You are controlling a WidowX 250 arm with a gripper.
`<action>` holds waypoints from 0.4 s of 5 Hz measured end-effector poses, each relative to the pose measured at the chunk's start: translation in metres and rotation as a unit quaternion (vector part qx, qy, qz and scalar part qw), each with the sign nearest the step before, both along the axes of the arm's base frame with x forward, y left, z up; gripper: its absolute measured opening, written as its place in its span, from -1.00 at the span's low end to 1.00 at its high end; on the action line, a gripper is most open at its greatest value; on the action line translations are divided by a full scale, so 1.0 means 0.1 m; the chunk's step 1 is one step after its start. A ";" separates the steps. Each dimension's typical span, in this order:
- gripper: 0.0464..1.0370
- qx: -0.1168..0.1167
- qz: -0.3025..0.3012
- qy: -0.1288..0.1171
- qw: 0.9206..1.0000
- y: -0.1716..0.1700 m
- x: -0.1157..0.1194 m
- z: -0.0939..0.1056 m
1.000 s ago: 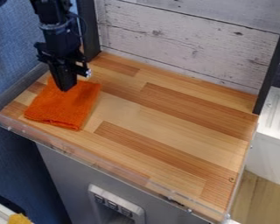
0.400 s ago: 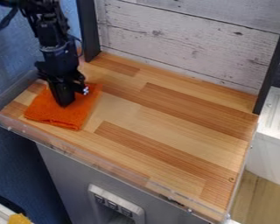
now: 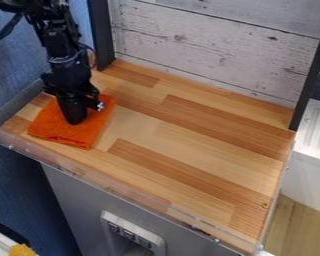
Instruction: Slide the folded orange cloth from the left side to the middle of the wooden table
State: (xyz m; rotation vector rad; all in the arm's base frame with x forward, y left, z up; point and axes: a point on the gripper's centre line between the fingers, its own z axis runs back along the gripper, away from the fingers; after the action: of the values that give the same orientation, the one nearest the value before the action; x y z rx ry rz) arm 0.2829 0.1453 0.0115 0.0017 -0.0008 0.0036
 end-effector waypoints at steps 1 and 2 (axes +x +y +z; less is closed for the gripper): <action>-0.97 0.001 0.000 -0.001 1.000 -0.25 0.12 0.00; -0.97 0.000 -0.002 0.004 1.000 -0.47 0.27 0.01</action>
State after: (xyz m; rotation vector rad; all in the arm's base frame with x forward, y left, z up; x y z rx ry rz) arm 0.3097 0.0987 0.0124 0.0016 0.0069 0.0002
